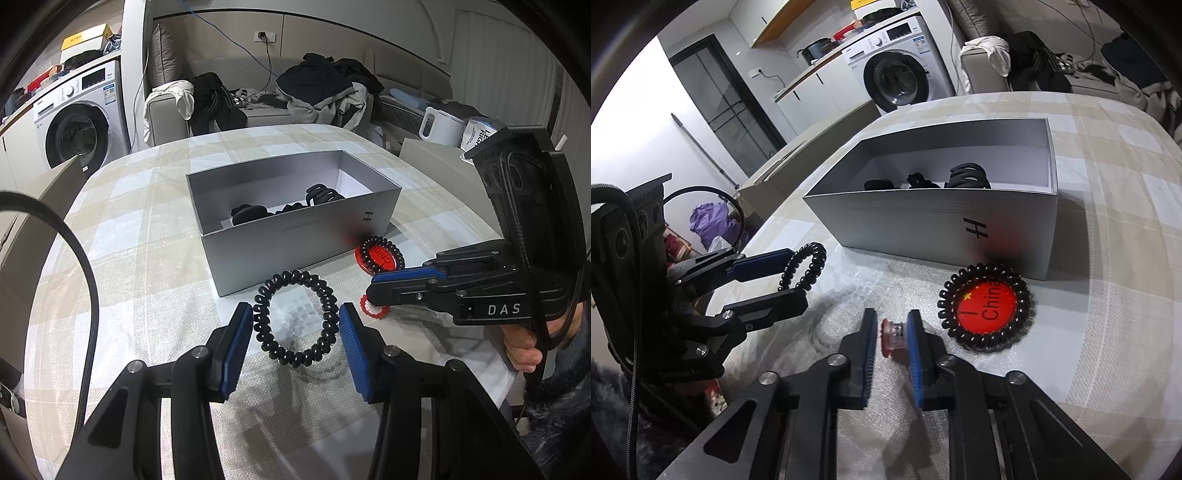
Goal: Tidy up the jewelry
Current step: 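Grasp the clear red-capped item with the right tool while the left tool holds the hair tie, then carry the hair tie and red-capped item into the box and open both tools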
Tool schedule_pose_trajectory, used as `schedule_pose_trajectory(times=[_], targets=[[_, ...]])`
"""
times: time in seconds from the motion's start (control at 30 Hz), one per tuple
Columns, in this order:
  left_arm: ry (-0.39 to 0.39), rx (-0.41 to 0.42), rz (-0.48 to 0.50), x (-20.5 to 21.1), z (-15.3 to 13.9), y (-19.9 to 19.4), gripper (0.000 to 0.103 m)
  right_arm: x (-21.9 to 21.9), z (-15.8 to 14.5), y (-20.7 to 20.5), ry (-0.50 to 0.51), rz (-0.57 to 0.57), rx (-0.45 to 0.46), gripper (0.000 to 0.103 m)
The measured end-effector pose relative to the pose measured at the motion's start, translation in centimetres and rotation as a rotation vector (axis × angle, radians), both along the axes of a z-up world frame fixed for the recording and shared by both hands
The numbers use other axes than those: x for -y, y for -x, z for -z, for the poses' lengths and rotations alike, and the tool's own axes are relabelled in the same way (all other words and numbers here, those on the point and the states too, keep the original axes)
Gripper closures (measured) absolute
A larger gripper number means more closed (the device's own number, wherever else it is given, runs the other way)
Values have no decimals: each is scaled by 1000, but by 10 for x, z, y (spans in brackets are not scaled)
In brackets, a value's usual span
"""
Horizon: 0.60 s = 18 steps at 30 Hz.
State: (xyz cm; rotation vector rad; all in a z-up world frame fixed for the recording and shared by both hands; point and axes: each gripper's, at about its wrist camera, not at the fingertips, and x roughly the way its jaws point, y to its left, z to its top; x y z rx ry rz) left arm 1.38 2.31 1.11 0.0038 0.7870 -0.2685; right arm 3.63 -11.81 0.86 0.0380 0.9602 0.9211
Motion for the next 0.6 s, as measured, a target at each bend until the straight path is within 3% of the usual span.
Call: schedule_pose_trajectory(times=[0.33, 0.6], targets=[[5, 23, -2, -1, -8, 0, 61, 14, -12, 1, -84, 16, 7, 90], [47, 85, 11, -3, -30, -6, 61, 33, -49, -3, -216, 83, 51, 90]])
